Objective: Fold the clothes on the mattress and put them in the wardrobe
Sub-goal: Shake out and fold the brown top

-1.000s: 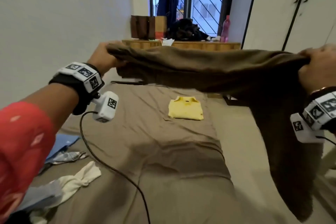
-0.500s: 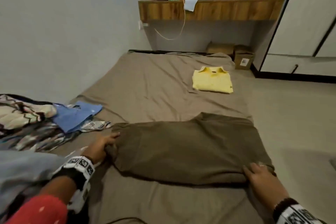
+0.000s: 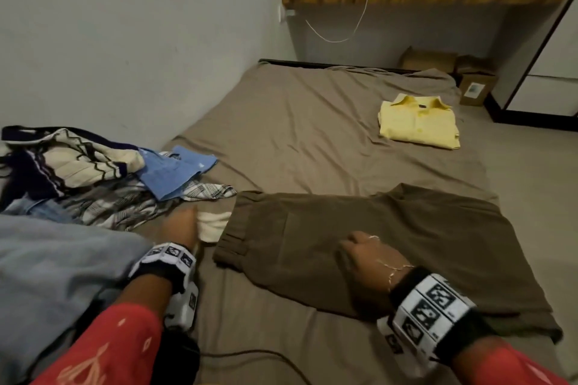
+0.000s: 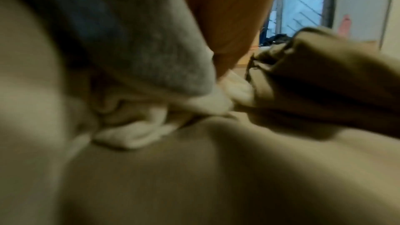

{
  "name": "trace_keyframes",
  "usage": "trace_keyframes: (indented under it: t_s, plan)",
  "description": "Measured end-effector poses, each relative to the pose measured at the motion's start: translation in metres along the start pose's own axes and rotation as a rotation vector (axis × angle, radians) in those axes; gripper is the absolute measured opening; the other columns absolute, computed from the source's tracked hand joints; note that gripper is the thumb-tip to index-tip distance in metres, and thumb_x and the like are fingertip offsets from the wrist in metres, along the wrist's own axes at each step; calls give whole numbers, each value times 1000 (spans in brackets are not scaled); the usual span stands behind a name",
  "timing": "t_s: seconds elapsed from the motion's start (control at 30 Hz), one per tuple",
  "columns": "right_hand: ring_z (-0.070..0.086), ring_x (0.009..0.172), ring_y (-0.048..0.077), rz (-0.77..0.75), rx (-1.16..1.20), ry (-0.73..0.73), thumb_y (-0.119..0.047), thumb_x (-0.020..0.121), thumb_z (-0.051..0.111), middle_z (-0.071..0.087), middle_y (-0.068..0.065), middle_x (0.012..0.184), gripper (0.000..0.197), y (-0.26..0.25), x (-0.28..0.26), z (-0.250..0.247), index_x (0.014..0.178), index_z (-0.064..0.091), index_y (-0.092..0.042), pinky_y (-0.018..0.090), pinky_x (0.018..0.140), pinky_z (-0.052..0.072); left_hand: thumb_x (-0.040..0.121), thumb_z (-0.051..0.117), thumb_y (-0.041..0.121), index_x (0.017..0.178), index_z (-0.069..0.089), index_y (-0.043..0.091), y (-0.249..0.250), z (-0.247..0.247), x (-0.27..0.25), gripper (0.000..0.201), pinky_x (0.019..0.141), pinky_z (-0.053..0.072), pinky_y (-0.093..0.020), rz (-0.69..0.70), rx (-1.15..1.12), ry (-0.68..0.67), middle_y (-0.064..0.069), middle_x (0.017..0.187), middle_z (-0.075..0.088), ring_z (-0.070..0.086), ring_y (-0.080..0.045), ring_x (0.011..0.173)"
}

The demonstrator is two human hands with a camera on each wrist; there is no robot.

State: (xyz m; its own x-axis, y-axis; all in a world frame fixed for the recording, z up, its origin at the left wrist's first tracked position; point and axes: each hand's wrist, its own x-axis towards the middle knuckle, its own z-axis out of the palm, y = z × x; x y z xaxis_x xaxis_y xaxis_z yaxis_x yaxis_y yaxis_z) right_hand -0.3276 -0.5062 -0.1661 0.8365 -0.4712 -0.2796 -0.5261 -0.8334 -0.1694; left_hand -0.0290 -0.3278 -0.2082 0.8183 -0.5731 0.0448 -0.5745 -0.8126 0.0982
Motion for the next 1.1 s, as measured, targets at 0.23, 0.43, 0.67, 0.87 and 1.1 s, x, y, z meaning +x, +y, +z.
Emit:
trace_keyframes:
  t_s: [0.23, 0.43, 0.67, 0.87, 1.1]
  plan:
    - [-2, 144, 26, 22, 56, -106, -32, 97, 43, -5, 10, 156, 66, -17, 37, 11, 149, 6, -17, 34, 116, 7, 85, 40, 50, 138, 40, 10, 47, -26, 24, 66, 107, 28, -55, 242, -206, 166, -21, 147, 30, 27, -41, 134]
    - [-13, 143, 20, -81, -140, -260, -80, 77, 10, -19, 2, 155, 94, -11, 61, 43, 148, -9, -21, 48, 113, -4, 45, 34, 95, 147, -9, 33, 89, 28, -12, 127, 104, 1, -69, 511, 84, -574, 9, 153, -26, -21, -13, 142]
    - [5, 145, 23, 472, 47, -156, -48, 97, 32, 1, -2, 157, 66, 174, 3, 18, 149, 4, -18, 45, 114, 11, 66, 61, 64, 148, 17, 14, 76, 35, -6, 106, 116, 13, -42, 439, -452, -359, -3, 157, 8, 5, -18, 145]
    - [53, 116, 34, 435, 134, 171, -12, 90, 49, 55, 17, 128, 34, 212, 33, -33, 124, 54, -10, 37, 98, 41, 70, 75, 46, 129, 48, 4, 65, 33, 21, 77, 102, 39, -47, -229, -876, -119, -20, 127, 56, 52, -37, 116]
    - [58, 98, 29, 443, 180, 70, -22, 92, 55, 62, 16, 105, 15, 208, 88, -26, 99, 59, -9, 29, 81, 42, 76, 76, 21, 101, 69, 6, 64, 26, 37, 30, 93, 49, -50, -235, -1088, -379, -18, 101, 70, 65, -33, 94]
